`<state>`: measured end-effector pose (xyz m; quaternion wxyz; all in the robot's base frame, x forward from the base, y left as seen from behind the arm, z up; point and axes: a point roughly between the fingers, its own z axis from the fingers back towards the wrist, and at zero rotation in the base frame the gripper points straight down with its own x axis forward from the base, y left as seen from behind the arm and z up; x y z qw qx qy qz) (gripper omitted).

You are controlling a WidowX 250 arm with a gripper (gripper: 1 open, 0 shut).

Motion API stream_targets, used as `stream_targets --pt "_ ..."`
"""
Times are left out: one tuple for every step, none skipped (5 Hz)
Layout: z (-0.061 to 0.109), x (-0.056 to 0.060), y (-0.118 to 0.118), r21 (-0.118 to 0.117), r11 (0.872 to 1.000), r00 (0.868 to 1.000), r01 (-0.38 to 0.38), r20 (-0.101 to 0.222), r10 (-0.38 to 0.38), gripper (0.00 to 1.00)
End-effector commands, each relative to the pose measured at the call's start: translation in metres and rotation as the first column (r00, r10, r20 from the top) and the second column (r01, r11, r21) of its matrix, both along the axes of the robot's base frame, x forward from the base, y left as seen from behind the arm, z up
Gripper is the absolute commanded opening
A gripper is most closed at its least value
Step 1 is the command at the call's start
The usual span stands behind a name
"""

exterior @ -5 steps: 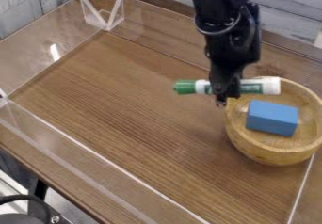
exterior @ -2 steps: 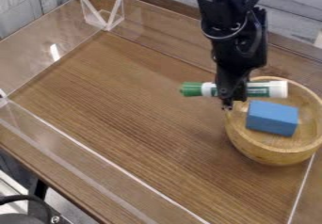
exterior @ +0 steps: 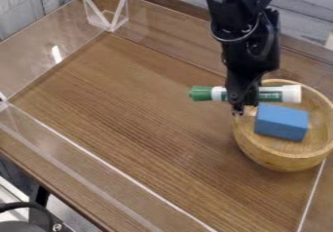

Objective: Put the green marker in the brown bowl

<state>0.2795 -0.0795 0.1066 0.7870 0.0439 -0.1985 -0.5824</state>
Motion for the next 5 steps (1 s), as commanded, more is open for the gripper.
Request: stream_targets --pt "0.0157 0.0039 -0.0054 -0.018 1.0 0.998 0.013 0.057 -0.012 0.0" --pt "0.0154 0.0044 -0.007 -0.021 1.0 0.998 0.018 0.057 -0.016 0.0" --pt "0.0152 0.0052 -0.0086 -0.023 1.0 0.998 0.021 0.057 -0.02 0.0" --pt "0.0146 0.0058 -0.0103 -0.025 0.999 0.998 0.024 0.056 -0.023 0.0" --pt "0.0141 0.0065 -0.012 -0.028 0.999 0.998 0.027 0.055 -0.026 0.0"
